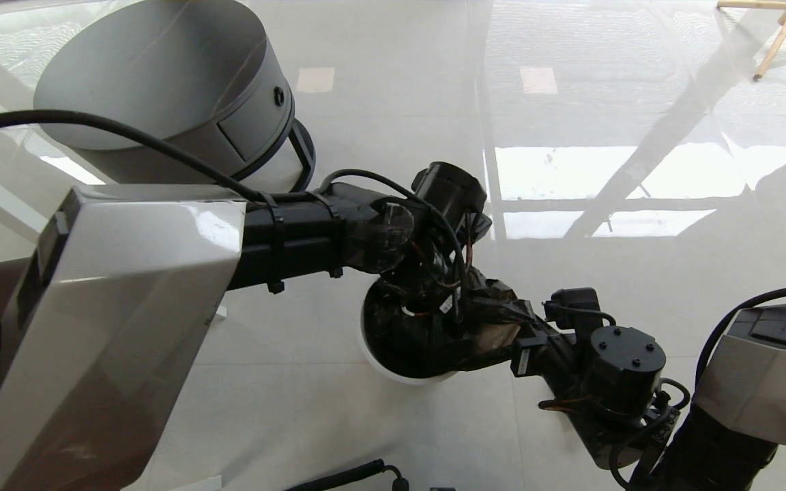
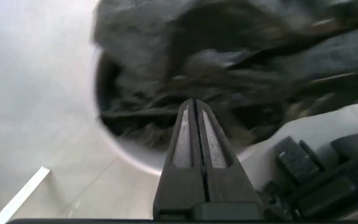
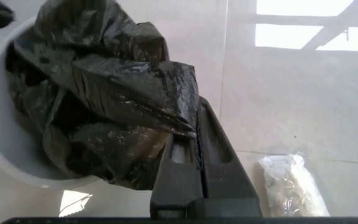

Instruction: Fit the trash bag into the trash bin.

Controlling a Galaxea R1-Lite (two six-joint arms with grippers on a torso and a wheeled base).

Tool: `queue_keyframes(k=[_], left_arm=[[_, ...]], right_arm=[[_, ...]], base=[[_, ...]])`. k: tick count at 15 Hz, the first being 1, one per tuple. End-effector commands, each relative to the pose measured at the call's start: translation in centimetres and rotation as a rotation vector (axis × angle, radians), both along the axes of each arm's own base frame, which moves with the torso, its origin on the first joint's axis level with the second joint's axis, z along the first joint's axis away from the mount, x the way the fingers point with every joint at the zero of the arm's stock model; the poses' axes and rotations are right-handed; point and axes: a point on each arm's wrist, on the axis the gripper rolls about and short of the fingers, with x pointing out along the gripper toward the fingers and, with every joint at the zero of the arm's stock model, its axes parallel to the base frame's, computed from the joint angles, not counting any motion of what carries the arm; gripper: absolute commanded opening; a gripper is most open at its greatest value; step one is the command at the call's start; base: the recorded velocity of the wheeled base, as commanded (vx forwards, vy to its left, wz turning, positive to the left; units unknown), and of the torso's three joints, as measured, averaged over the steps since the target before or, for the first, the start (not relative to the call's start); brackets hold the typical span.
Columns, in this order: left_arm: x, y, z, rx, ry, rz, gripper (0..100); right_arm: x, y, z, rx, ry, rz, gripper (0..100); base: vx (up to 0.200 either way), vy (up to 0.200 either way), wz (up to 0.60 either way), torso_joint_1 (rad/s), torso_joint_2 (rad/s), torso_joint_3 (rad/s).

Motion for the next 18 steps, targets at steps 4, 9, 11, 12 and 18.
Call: queue_keyframes(k=[4,9,11,12,18], left_arm=[[0.5,1.6,-0.5,0.032,0.058,0.064,100],[-0.3,2.1,-1.7,-0.012,0.208,0.194,100],[0.6,1.3,-3.9,-0.073,0.259,0.249,100],[1.1,0.8,-4.8,-0.101,0.250,0.261,100],[2.2,-0.1,-5.5,-0.169,0.206,0.245,100]], right_arm=[[0.3,-0.8,0.7,0.017,-0.014,-0.025,0],[0.3,-0.8,0.7,0.017,-0.014,-0.025,0],[0.3,-0.8,0.8,0.020,-0.019,-0.022,0],[0.3,-0.8,0.8,0.020,-0.019,-0.022,0],[0.2,-0.8,0.9,0.020,-0.019,-0.022,0]], base=[[0.000,0.000,0.00,0.000,0.00,0.000],[0.000,0.000,0.00,0.000,0.00,0.000],[0.000,0.000,0.00,0.000,0.00,0.000],[0.000,0.000,0.00,0.000,0.00,0.000],[0.000,0.000,0.00,0.000,0.00,0.000]])
